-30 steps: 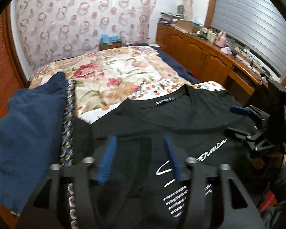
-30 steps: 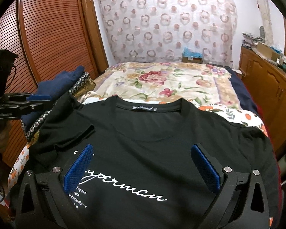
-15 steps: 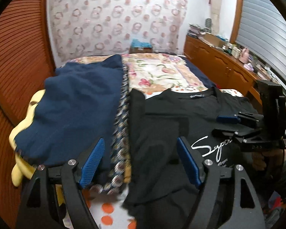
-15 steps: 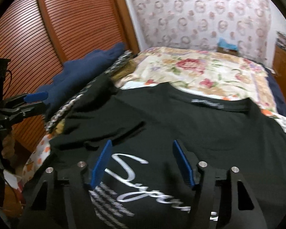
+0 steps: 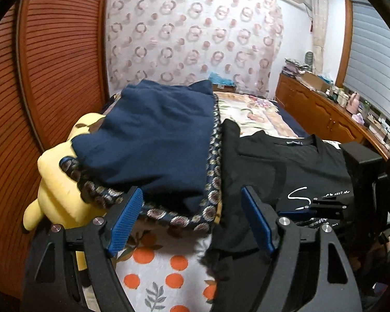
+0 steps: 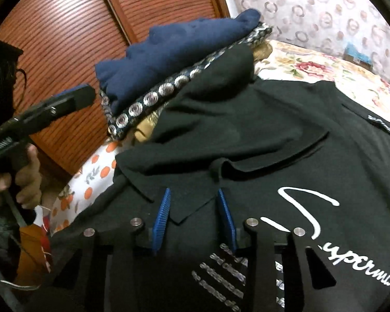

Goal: Fold small clothes

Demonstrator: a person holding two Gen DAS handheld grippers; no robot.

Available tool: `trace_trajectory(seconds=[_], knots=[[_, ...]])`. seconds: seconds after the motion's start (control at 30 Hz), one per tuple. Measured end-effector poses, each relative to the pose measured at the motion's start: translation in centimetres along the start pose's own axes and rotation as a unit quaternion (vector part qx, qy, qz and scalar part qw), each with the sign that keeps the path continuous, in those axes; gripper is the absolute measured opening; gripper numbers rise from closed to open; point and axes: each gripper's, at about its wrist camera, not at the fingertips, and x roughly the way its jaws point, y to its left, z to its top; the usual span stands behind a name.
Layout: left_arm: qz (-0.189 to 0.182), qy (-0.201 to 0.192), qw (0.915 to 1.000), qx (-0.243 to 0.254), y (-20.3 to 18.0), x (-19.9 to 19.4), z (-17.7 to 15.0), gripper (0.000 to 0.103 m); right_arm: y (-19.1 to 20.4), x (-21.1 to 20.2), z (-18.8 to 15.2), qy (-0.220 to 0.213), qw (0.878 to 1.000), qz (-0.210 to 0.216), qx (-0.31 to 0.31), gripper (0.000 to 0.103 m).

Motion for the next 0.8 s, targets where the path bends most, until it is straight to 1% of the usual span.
trace_trajectory(seconds=[0.07, 0.13, 0.17, 0.2, 0.23, 0.27, 0.33, 0.37, 0.4, 0.47, 0.57, 0.67, 0.7, 0.73, 0.77, 0.8], knots=[[0.005, 0.000, 1.0000, -0.002, 0.4, -0.1, -0.4, 0.078, 0.6, 0.9, 0.3, -0.003, 1.000, -0.012, -0.008, 0.031], [0.005, 0.000, 1.0000, -0.003, 0.5, -0.2, -0.6, 0.078, 0.7, 1.5, -0.2, -0.005, 1.000, -0.021, -0.012, 0.019], [0.005, 0.001, 1.0000, -0.003, 0.4, -0.2, -0.7, 0.078, 0.9, 1.9, -0.3, -0.006, 1.000, -0.024, -0.013, 0.015], [0.005, 0.001, 1.0000, -0.002, 0.4, -0.4, -0.9, 0.078, 1.1, 2.3, -0.4, -0.006, 1.000, -0.025, -0.013, 0.006], [0.006, 0.000, 1.0000, -0.002, 0.4, -0.3, -1.0, 0.078, 0.3, 2.0, -0.3, -0.003, 1.000, -0.021, -0.011, 0.003], [0.005, 0.000, 1.0000, -0.002, 0.3, -0.3, -1.1, 0.078, 0.6, 1.8, -0.4, -0.005, 1.000, -0.016, -0.008, 0.001], [0.004, 0.002, 1.0000, -0.003, 0.3, -0.2, -1.2, 0.078, -0.9, 0.4, -0.4, -0.012, 1.000, -0.004, -0.003, 0.000], [0.003, 0.004, 1.0000, -0.005, 0.3, -0.2, -1.3, 0.078, -0.6, 0.1, -0.5, -0.019, 1.000, -0.001, 0.000, 0.000], [0.002, 0.006, 1.0000, -0.005, 0.3, -0.2, -1.4, 0.078, -1.5, -1.9, -0.8, -0.022, 1.000, 0.003, 0.002, 0.000], [0.001, 0.009, 1.0000, -0.002, 0.0, 0.0, -1.7, 0.078, -1.3, -3.1, -1.1, -0.033, 0.999, 0.010, 0.003, 0.000], [-0.001, 0.016, 0.9999, 0.003, -0.4, 0.3, -1.9, 0.078, -0.9, -4.2, -1.6, -0.044, 0.999, 0.009, 0.003, 0.000], [-0.002, 0.023, 0.9997, 0.002, -0.6, 0.6, -2.0, 0.078, -0.7, -3.4, -1.7, -0.040, 0.999, -0.016, -0.003, 0.000], [-0.002, 0.025, 0.9997, 0.002, -0.7, 0.6, -2.0, 0.078, -1.0, -3.3, -1.5, -0.035, 0.999, -0.016, 0.002, 0.005], [-0.002, 0.027, 0.9996, 0.003, -0.7, 0.6, -2.0, 0.078, -1.0, -2.5, -1.4, -0.031, 0.999, -0.018, 0.005, 0.018], [-0.002, 0.028, 0.9996, 0.003, -0.7, 0.6, -2.1, 0.078, -0.8, -1.4, -1.3, -0.026, 0.999, -0.028, 0.005, 0.026], [0.000, 0.029, 0.9996, 0.003, -0.7, 0.5, -2.1, 0.078, -1.0, -1.5, -0.9, -0.024, 0.999, -0.031, 0.006, 0.034]])
